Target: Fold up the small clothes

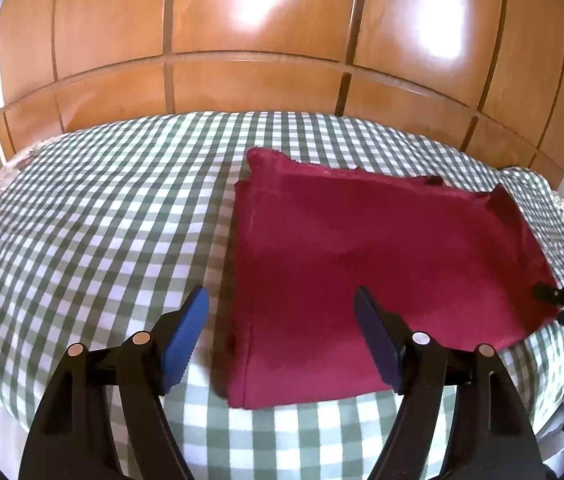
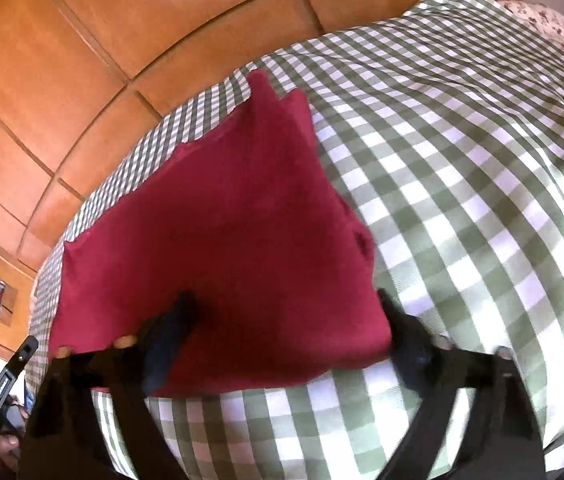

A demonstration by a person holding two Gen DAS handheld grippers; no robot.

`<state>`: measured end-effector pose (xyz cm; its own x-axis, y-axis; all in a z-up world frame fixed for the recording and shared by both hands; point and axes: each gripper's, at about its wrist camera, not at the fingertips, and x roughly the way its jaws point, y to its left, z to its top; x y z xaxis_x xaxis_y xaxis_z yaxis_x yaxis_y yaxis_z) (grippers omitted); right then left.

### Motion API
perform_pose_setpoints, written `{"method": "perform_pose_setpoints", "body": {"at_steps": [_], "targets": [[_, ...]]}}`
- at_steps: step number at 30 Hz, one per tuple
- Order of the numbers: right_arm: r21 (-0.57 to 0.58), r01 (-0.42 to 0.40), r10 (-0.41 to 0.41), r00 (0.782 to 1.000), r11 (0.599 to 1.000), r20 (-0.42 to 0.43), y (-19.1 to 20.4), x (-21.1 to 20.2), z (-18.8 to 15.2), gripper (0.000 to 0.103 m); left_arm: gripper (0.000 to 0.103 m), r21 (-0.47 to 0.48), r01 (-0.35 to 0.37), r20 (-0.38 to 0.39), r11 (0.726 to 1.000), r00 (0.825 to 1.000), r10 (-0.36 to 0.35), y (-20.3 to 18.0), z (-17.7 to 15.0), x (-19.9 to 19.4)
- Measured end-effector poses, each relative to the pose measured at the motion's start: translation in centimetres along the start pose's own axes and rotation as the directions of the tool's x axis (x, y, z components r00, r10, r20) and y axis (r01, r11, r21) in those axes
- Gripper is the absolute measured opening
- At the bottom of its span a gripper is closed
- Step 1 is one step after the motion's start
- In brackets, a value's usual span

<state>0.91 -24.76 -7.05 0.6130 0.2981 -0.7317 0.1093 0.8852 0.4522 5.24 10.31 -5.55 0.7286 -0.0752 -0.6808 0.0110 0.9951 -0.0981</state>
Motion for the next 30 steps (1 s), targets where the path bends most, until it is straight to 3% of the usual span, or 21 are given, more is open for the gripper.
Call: {"method": "perform_pose_setpoints", "body": {"at_steps": [2, 11, 15, 18, 22, 24, 29, 30], "targets": [[-0.006, -0.009, 0.009, 1.000, 1.000, -0.011, 0.2, 0.3, 0.0, 0.052, 0.074, -0.006, -0.005, -0.016, 1.000, 1.000, 0.005, 0.4, -0.3, 0.2], [-0.082, -0.017, 0.014, 0.999, 0.996, -0.040, 1.6, 0.0, 0.3, 0.026, 0.074, -0.063, -0.024, -0.111, 0.998, 0.994, 0.017, 3.1, -2.2, 2.2], [-0.137, -0.050, 0.048, 0.999, 0.989, -0.019, 2.5, -3.0, 0.4, 0.024, 0.074, -0.102, 0.006, -0.123, 0.995, 0.992, -0.019, 4.3, -2.2, 2.0], [-0.167, -0.046, 0.041, 0.999, 0.985, -0.034, 2.4, -4.9, -1.5, 0.024, 0.074, -0.097, 0.038, -0.123, 0.995, 0.991, -0.050, 4.5, -2.4, 1.5], [-0.101, -0.006, -0.003, 0.996, 0.995, -0.088, -0.1, -3.8, -3.8, 0.024, 0.074, -0.106, 0.141, -0.146, 0.984, 0.977, -0.156, 4.9, -3.3, 1.5], [-0.097, 0.007, -0.015, 0.996, 0.995, -0.090, -0.4, -3.4, -4.3, 0.026, 0.071, -0.092, 0.156, -0.148, 0.984, 0.975, -0.168, 4.9, -3.5, 1.3], [-0.163, 0.104, -0.108, 0.994, 0.981, -0.016, 1.4, -4.6, -3.1, 0.045, 0.067, -0.093, 0.169, -0.109, 0.981, 0.978, -0.179, 5.9, -2.8, 0.2], [-0.171, 0.116, -0.117, 0.993, 0.978, 0.009, 1.8, -5.0, -2.9, 0.046, 0.067, -0.107, 0.186, -0.103, 0.977, 0.975, -0.197, 6.2, -2.6, 0.1]]}}
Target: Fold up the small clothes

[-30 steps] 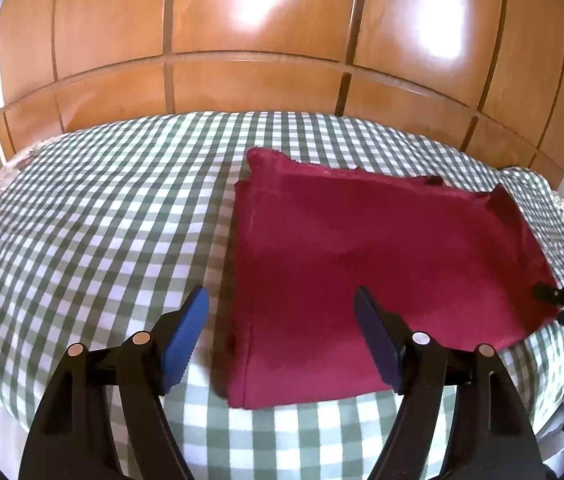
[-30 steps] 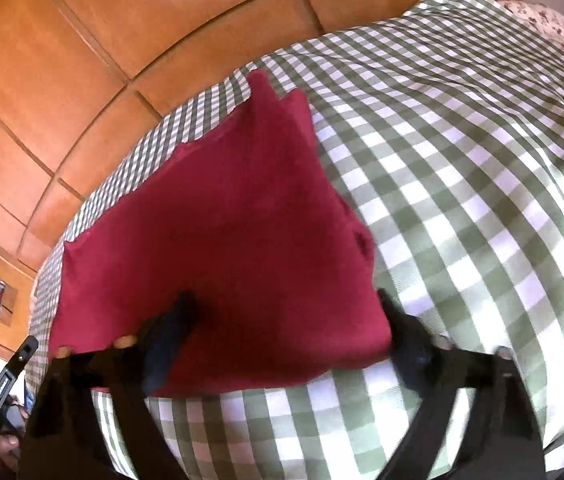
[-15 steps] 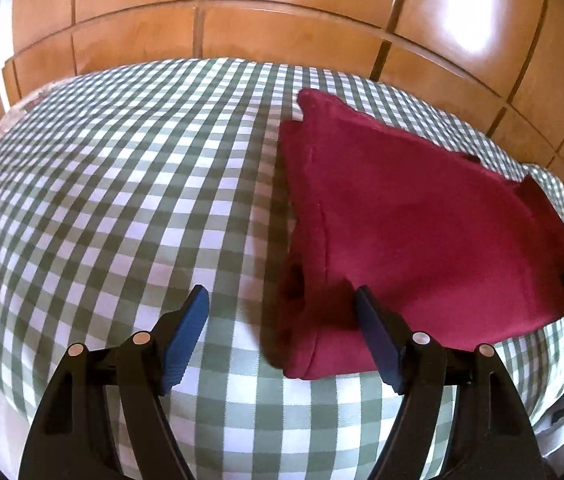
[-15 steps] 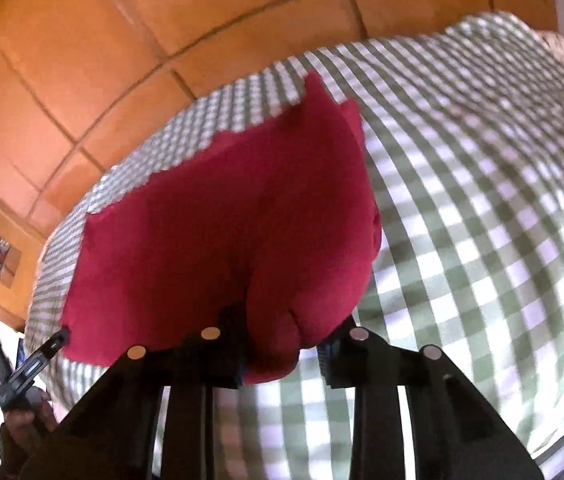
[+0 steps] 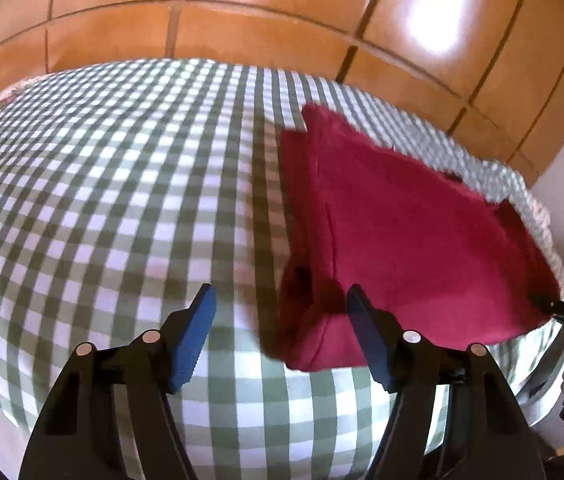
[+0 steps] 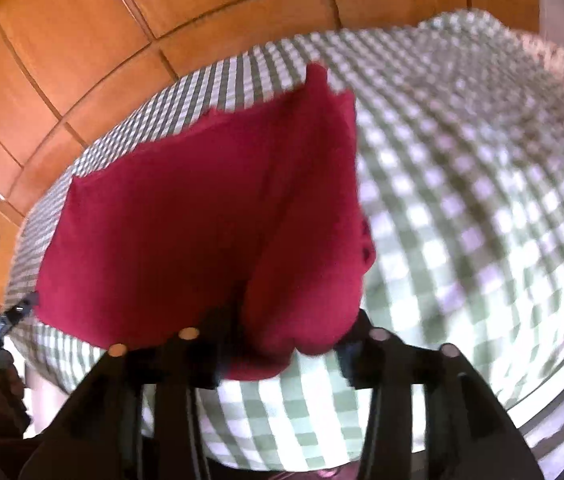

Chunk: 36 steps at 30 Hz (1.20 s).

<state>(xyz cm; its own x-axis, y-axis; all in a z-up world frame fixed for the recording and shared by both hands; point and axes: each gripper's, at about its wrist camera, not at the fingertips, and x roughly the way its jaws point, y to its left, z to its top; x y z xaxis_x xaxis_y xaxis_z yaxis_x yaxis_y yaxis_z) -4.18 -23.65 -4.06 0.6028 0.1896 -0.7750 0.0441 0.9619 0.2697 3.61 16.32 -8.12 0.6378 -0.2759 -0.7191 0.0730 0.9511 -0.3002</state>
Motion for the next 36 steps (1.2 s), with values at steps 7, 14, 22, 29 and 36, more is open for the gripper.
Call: {"method": "perform_pose_setpoints", "body": {"at_steps": [7, 14, 22, 29, 36], "targets": [[-0.068, 0.005, 0.005, 0.989, 0.998, 0.148, 4.2, -0.7, 2.4, 0.067, 0.012, 0.027, 0.041, -0.071, 0.999, 0.997, -0.039, -1.0, -0.1, 2.2], [-0.056, 0.095, -0.095, 0.995, 0.994, -0.001, 3.6, 6.0, 2.2, 0.071, 0.026, 0.086, -0.072, -0.031, 0.994, 0.997, 0.074, -3.0, 0.0, 1.7], [0.044, 0.115, -0.116, 0.992, 0.992, 0.044, 0.4, 3.5, 2.3, 0.074, 0.070, 0.114, -0.072, 0.094, 0.991, 0.994, 0.061, -4.6, 5.2, 1.7], [-0.056, 0.213, -0.194, 0.950, 0.975, 0.246, 3.4, -1.9, 3.6, 0.076, 0.069, 0.134, -0.122, 0.066, 0.983, 0.991, 0.114, -4.8, 8.3, 4.6], [-0.206, 0.133, -0.095, 0.978, 0.969, 0.183, 8.3, 2.2, 4.1, 0.084, 0.066, 0.153, -0.121, 0.022, 0.981, 0.993, 0.119, -4.5, 9.3, 6.5]]}}
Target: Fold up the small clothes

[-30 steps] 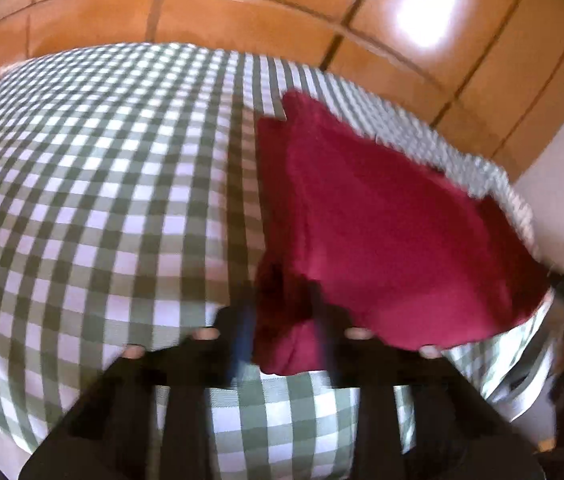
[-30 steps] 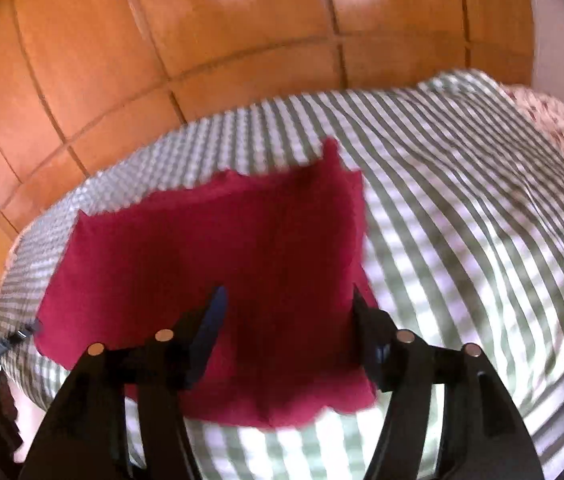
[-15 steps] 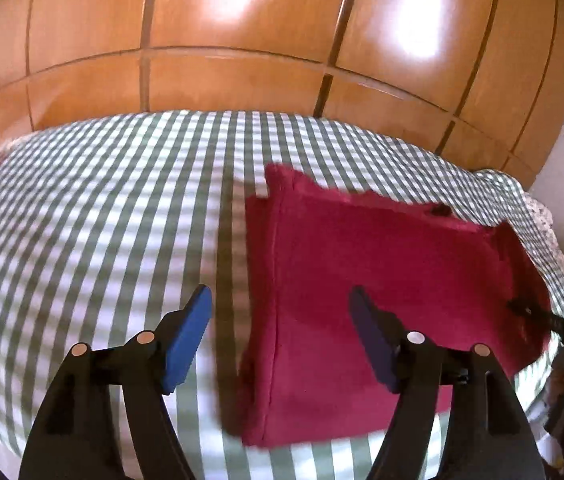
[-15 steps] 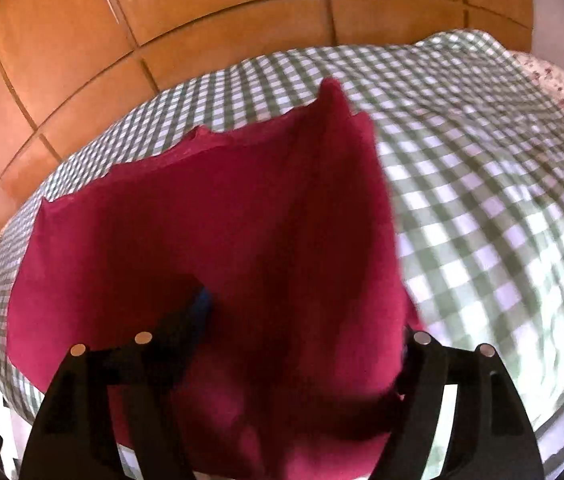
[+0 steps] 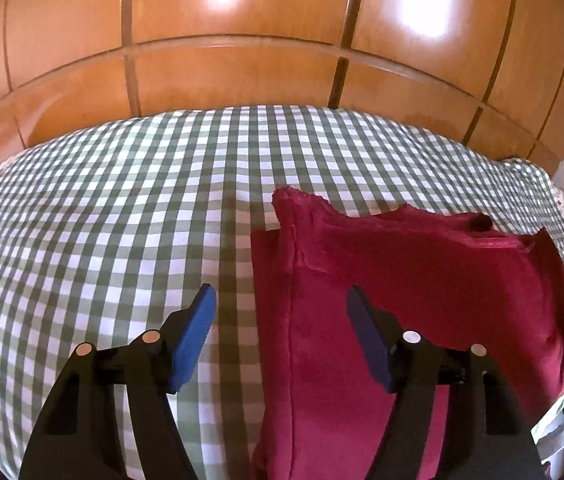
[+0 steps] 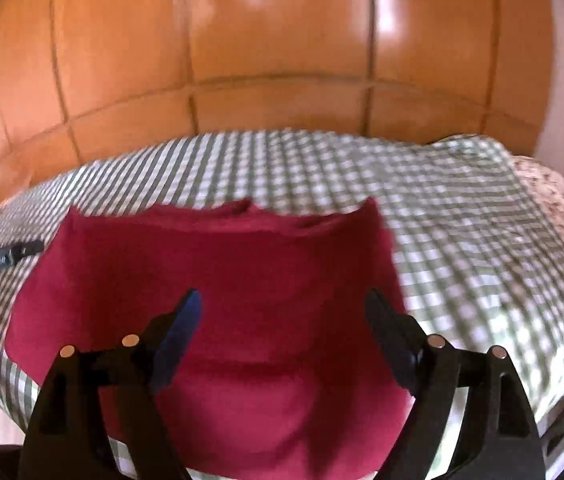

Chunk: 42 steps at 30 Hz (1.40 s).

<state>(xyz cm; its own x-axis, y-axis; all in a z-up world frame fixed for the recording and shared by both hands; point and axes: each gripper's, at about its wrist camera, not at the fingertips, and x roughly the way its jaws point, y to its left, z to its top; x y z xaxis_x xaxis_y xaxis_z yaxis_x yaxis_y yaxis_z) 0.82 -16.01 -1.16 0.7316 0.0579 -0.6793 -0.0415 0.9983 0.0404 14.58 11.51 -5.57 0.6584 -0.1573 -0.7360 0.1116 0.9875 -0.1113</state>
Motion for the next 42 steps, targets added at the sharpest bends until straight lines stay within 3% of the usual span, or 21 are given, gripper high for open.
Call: {"method": "perform_pose_setpoints", "body": {"at_steps": [1, 2, 4, 5, 10, 14, 19, 21, 23, 27, 30, 32, 35, 42], "targets": [[-0.001, -0.002, 0.002, 1.000, 1.000, -0.015, 0.3, 0.9, 0.0, 0.083, 0.063, 0.002, 0.005, -0.007, 1.000, 1.000, -0.005, 0.1, 0.2, 0.4], [0.002, -0.002, 0.002, 1.000, 1.000, -0.025, 0.4, 1.4, 0.0, 0.083, 0.051, 0.003, 0.015, -0.019, 1.000, 1.000, -0.015, 0.1, 0.3, 0.9], [0.019, 0.000, 0.001, 0.999, 1.000, -0.051, 0.4, 2.9, 0.1, 0.083, 0.024, -0.002, 0.061, -0.061, 0.998, 0.996, -0.061, 0.1, 0.7, 2.3], [0.028, 0.009, -0.007, 0.998, 1.000, -0.064, 0.2, 3.6, 0.2, 0.083, 0.005, -0.001, 0.080, -0.075, 0.997, 0.994, -0.080, 0.0, 0.8, 2.8], [0.055, 0.073, -0.066, 0.992, 0.996, -0.112, -1.8, 6.5, -0.4, 0.083, 0.005, -0.026, 0.052, -0.046, 0.998, 0.998, -0.054, -0.1, 1.5, 3.9], [0.093, 0.075, -0.067, 0.994, 0.993, -0.090, -2.8, 8.5, -0.6, 0.088, 0.005, -0.026, -0.019, -0.102, 0.999, 0.995, 0.016, -0.5, 1.5, 7.2], [0.099, 0.080, -0.070, 0.992, 0.992, -0.108, -2.7, 8.3, -0.1, 0.090, 0.010, 0.017, -0.109, -0.084, 0.994, 0.990, 0.110, -2.1, 1.7, 6.3], [0.094, 0.054, -0.044, 0.993, 0.994, -0.106, -2.6, 7.5, 0.5, 0.089, 0.048, 0.022, -0.143, -0.031, 0.990, 0.989, 0.143, -2.9, 1.6, 4.3], [0.082, 0.016, -0.009, 0.997, 0.996, -0.082, -2.1, 7.0, 1.4, 0.080, 0.064, 0.026, -0.127, 0.051, 0.992, 0.991, 0.126, -3.6, 1.1, 2.1], [0.044, -0.052, 0.056, 0.995, 0.998, -0.088, -0.4, 7.8, 3.2, 0.075, 0.064, 0.081, -0.076, 0.114, 0.994, 0.991, 0.067, -6.4, 0.6, 0.2], [-0.015, -0.053, 0.049, 0.984, 0.998, -0.172, 1.1, 10.8, 3.6, 0.073, 0.064, 0.158, -0.073, 0.086, 0.985, 0.994, 0.060, -8.6, -0.2, 1.4], [-0.004, -0.040, 0.038, 0.982, 0.999, -0.186, 1.0, 12.5, 3.6, 0.080, 0.064, 0.178, -0.090, 0.037, 0.980, 0.996, 0.084, -9.3, -0.6, 3.1], [0.066, -0.057, 0.067, 0.983, 0.996, -0.171, 0.0, 13.5, 3.9, 0.085, 0.069, 0.126, -0.098, -0.022, 0.987, 0.995, 0.101, -8.5, -1.3, 4.7], [0.069, -0.081, 0.089, 0.987, 0.994, -0.130, 0.0, 13.2, 3.4, 0.087, 0.073, 0.071, -0.069, 0.025, 0.995, 0.997, 0.067, -8.2, -1.4, 2.2]]}}
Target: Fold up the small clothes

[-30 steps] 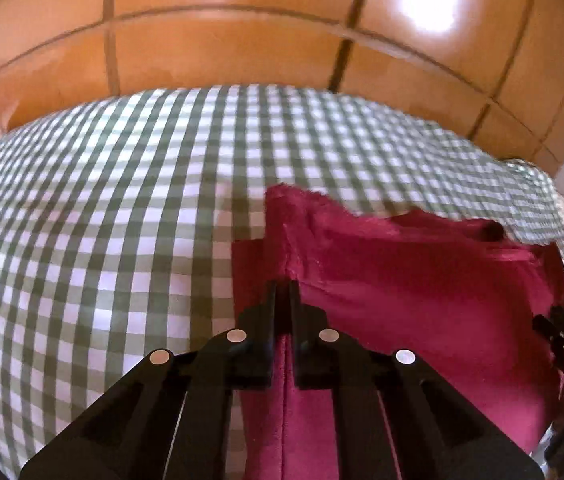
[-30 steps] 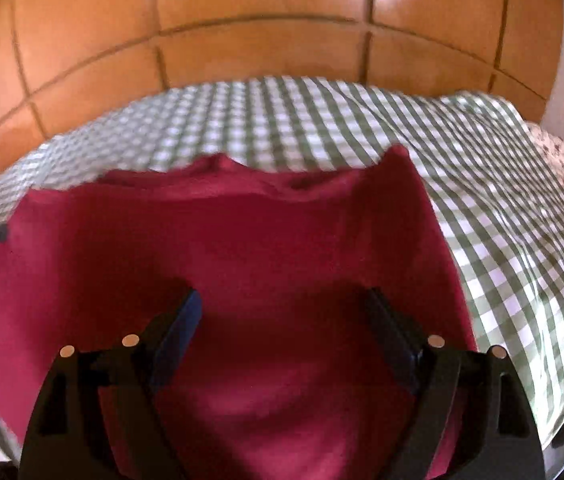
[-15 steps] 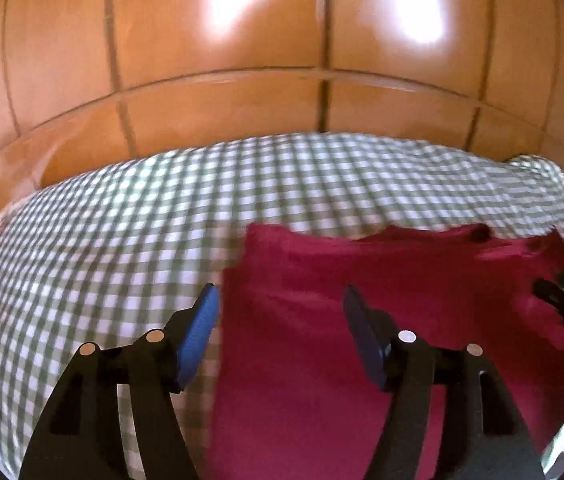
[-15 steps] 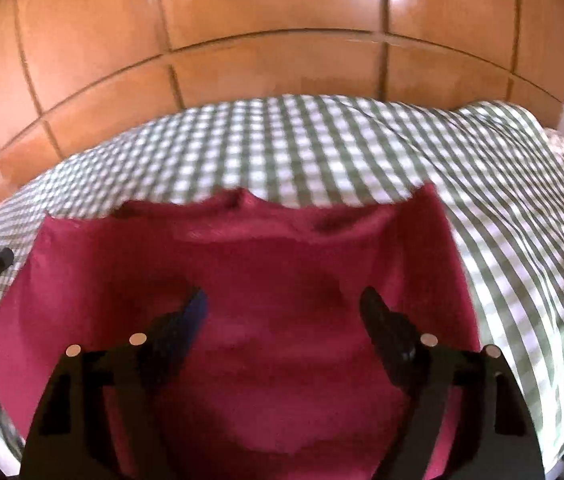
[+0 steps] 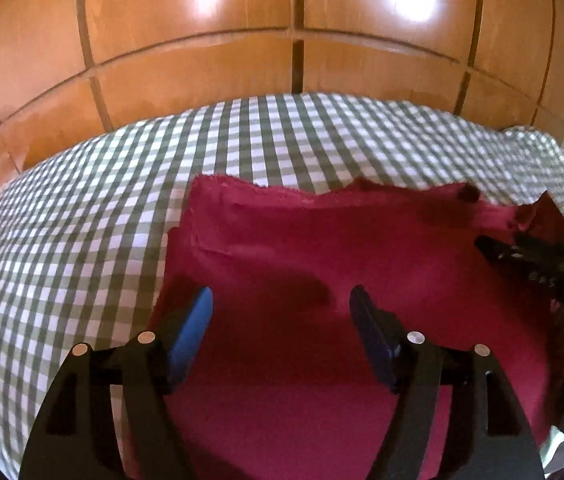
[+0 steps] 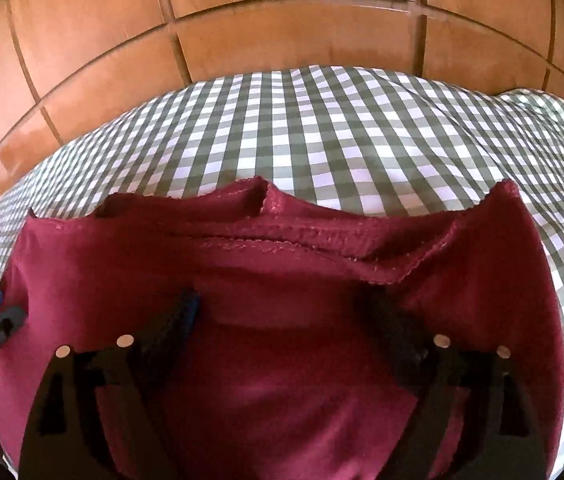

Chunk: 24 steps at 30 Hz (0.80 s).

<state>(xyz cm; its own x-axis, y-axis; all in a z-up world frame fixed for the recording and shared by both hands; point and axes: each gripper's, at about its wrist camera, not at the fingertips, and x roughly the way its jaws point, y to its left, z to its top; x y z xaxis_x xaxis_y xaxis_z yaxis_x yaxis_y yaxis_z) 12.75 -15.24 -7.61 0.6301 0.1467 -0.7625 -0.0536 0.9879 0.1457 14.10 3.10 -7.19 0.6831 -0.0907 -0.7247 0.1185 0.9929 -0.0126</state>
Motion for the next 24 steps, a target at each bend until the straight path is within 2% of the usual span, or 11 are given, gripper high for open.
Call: {"method": "perform_pose_setpoints", "body": {"at_steps": [2, 15, 20, 24], "targets": [[0.000, 0.001, -0.001, 1.000, 1.000, 0.006, -0.1, -0.1, -0.1, 0.087, 0.077, -0.016, 0.006, 0.021, 1.000, 1.000, -0.005, -0.1, -0.2, -1.2], [0.002, 0.005, -0.005, 1.000, 1.000, 0.015, 0.2, -0.7, -0.4, 0.090, 0.077, -0.049, 0.041, 0.068, 0.998, 0.997, -0.038, -0.6, -1.1, -5.3], [0.025, 0.013, -0.014, 1.000, 1.000, 0.020, -0.1, -3.2, -0.9, 0.097, 0.077, -0.039, 0.039, 0.053, 0.998, 0.998, -0.037, -0.6, -2.1, -5.9], [0.109, 0.011, -0.018, 0.998, 0.994, 0.058, -2.8, -6.5, -2.0, 0.098, 0.077, -0.045, 0.044, 0.024, 0.998, 0.999, -0.043, -0.5, -3.2, -5.6]]}}
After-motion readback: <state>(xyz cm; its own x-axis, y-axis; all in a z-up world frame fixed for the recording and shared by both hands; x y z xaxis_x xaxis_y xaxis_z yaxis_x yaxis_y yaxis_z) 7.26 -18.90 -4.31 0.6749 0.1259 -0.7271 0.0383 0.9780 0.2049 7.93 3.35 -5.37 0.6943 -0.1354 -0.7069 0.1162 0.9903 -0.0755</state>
